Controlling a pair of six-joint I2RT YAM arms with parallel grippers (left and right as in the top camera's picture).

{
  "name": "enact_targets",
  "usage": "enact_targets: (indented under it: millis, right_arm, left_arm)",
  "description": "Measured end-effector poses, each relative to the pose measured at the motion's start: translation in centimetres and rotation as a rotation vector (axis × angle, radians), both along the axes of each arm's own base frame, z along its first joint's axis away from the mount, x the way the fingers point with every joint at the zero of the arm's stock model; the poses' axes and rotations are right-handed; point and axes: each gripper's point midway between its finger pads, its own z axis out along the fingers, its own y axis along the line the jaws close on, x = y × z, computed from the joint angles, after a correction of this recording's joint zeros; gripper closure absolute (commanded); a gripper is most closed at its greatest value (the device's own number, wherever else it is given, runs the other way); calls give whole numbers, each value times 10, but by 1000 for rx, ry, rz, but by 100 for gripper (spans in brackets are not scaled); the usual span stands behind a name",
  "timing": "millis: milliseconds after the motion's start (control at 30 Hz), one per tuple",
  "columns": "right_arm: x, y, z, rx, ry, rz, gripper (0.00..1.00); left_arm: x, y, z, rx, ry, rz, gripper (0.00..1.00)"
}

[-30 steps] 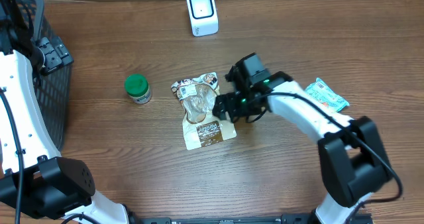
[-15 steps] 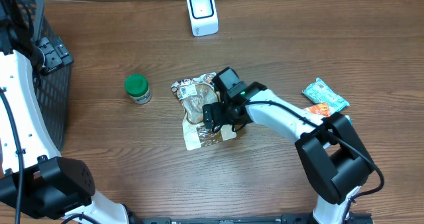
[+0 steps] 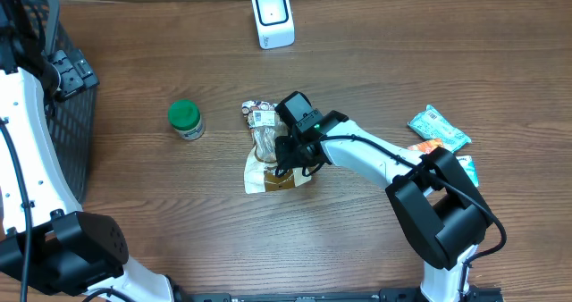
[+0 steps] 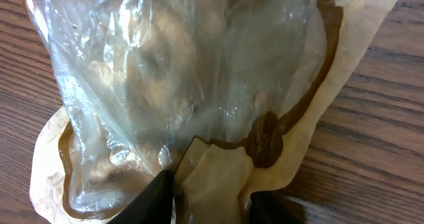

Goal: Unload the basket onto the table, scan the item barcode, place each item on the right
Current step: 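Lift the bagged bread and hold it in front of the scanner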

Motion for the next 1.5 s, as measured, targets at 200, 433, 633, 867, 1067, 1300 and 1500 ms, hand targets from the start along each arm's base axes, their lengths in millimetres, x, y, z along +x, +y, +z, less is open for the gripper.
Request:
enact_targets:
  millis: [200, 433, 633, 867, 1067, 1300, 1500]
  right_arm:
    - [-1, 0, 4, 0, 18, -2, 96]
    - [-6, -16, 12, -46, 88, 0, 96]
    - [1, -17, 44, -3, 34, 49, 96]
    - [11, -8, 130, 114, -168, 112, 96]
    - [8, -10, 171, 160, -272, 154, 96]
    - [9, -16, 181, 144, -314, 164, 96]
    - [18, -19, 183, 123, -354, 149, 96]
  left_arm:
    - [0, 0, 0, 0, 0, 0, 0]
    - [0, 0, 0, 0, 0, 0, 0]
    - [0, 0, 0, 0, 0, 0, 0]
    - [0, 0, 0, 0, 0, 0, 0]
    - [0, 0, 0, 0, 0, 0, 0]
    - [0, 0, 0, 0, 0, 0, 0]
    - [0, 0, 0, 0, 0, 0, 0]
